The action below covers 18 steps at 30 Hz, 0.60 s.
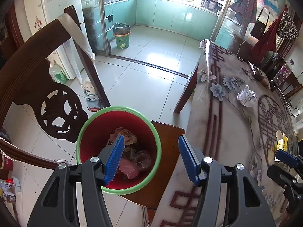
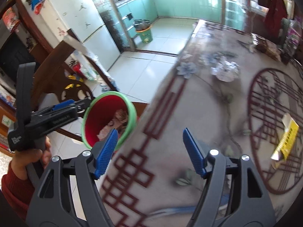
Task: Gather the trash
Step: 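Move both open grippers back over the table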
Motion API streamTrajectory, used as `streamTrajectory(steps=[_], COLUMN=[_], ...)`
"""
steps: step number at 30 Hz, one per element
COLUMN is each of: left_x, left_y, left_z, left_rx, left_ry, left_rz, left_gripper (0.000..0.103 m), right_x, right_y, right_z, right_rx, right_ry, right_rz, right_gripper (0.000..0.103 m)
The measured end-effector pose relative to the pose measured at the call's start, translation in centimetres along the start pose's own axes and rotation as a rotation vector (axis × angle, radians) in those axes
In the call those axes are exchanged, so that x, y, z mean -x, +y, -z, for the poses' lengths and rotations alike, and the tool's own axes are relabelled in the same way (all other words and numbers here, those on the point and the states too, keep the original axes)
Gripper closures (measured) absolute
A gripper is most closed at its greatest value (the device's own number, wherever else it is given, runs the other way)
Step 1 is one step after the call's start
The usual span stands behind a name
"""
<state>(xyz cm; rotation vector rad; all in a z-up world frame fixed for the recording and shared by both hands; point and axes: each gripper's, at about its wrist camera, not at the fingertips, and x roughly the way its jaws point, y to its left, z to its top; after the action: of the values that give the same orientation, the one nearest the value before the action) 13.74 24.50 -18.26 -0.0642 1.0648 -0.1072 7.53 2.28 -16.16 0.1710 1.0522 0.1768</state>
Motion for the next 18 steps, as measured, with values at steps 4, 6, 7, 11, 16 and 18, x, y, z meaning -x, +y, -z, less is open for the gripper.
streamTrajectory(steps=[4,6,7,11,16,18], left_x=[-0.5,-0.9,-1.0,-1.3,-1.6,-1.8], left_y=[-2.2,-3.5,-4.1,-6.7,-10.1,-11.5], left_z=[0.2,0.2,0.2,0.1,-0.1,-0.1], left_rx=[-0.028,-0.048,-0.060,-0.101,-0.144,-0.163], left_ry=[0.015,0.026,0.031,0.039,0.049,0.055], left_rz=[0.033,0.049,0.055,0.077,0.104,0.115], left_gripper=[0.046,0.046,0.046,0.046,0.046,0.046], right_x=[0.7,1.0,1.2,2.7,4.9,5.0], right_y=[-4.8,-7.9,-9.1,-15.0,-21.5,-23.5], right_z=[1.6,2.6,3.0,4.7,5.7,5.4], right_rx=[-0.104,-0.169,-0.193,-0.325,-0.480,-0.529], right_ry=[0.008,0.017,0.019,0.014,-0.046,-0.062], right_rz=[0.085,0.142,0.163,0.262,0.379,0.406], right_gripper=[0.031,0.031,0.031,0.031,0.025,0.024])
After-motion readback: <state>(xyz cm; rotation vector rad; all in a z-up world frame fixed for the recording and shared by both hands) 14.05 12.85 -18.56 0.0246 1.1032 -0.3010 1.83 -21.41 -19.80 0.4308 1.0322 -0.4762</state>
